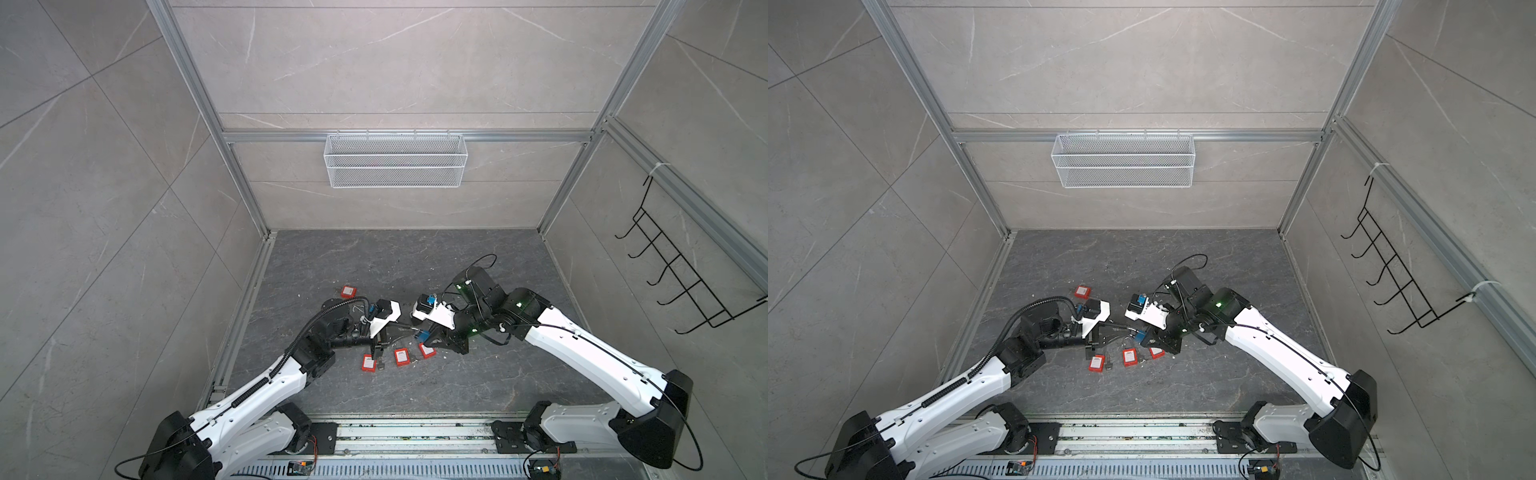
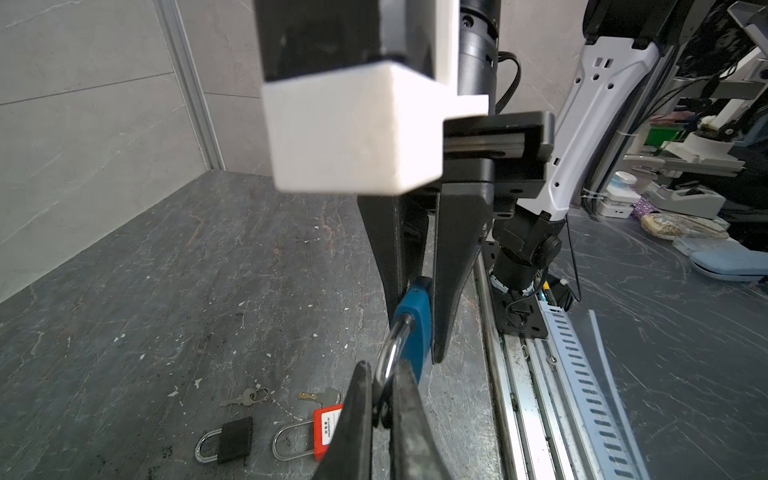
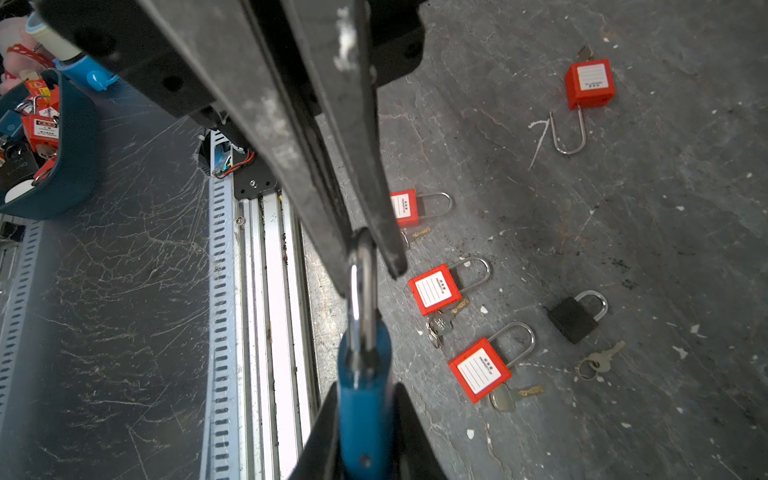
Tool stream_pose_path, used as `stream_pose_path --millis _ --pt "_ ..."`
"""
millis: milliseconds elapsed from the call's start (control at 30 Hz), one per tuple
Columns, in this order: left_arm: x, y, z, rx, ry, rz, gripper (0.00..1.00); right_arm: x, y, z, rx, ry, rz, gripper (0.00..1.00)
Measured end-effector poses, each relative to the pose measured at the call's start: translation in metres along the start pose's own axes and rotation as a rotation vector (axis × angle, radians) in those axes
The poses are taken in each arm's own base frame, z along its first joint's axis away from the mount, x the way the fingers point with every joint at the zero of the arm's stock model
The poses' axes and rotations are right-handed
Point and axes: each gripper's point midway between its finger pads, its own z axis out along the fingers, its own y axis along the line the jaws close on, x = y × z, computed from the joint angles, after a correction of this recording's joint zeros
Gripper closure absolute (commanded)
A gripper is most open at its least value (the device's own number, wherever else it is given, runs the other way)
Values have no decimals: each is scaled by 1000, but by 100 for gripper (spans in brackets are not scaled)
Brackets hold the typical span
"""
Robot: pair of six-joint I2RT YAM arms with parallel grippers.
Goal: Lock with the key
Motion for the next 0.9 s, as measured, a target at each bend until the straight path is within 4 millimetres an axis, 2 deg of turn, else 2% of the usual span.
stream_pose_path --millis 333,533,900 --pt "-4 9 -7 -110 -43 83 100 -14 -5 1 2 -67 -5 100" --pt "1 5 -10 -112 3 127 100 -10 -3 7 -43 -24 -32 100" --pt "5 -2 -11 -82 74 135 100 -8 -3 7 -54 23 -99 100"
